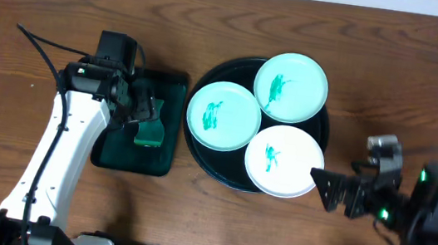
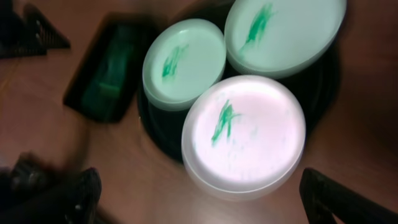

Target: Clean dirty plates on tray and stack at the side

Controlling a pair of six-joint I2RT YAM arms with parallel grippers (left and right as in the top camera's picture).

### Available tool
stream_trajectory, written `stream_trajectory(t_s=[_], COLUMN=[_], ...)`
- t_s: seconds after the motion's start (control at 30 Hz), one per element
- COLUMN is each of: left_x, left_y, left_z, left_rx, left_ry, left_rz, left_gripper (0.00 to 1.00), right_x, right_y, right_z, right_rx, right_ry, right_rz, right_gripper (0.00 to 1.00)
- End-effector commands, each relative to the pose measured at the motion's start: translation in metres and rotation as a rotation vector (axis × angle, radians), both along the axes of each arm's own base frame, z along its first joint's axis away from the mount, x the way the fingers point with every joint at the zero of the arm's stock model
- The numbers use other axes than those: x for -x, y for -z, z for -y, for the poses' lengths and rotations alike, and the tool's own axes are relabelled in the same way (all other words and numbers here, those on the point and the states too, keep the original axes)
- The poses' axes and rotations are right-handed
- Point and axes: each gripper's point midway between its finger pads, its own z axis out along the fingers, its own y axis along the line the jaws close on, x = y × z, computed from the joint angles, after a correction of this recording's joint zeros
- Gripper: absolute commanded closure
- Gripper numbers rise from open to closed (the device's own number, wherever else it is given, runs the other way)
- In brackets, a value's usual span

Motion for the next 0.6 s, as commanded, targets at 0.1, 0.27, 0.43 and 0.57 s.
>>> stream_trajectory(t_s=[0.1, 0.27, 0.43, 0.57], left_x=[-0.004, -0.004, -0.004, -0.004], left_y=[-0.007, -0.007, -0.007, -0.007], left_z=[-0.001, -0.001, -0.001, -0.001], left_rx=[0.001, 0.001, 0.001, 0.0], left_ry=[0.008, 0.008, 0.008, 0.009], left_rz=[0.021, 0.021, 0.021, 0.021], left_gripper=[0.19, 0.19, 0.19, 0.19], right_x=[-0.032, -0.05, -0.067, -0.068], right_y=[0.007, 0.03, 0.056, 0.071], right_z=[0.001, -0.025, -0.065, -0.091], right_rx=[0.3, 0.432, 0.462, 0.41], right_ry=[-0.094, -0.188, -0.286, -0.283], right_rz=[-0.246, -0.383, -0.395, -0.448], right_gripper=[0.01, 0.01, 0.01, 0.01])
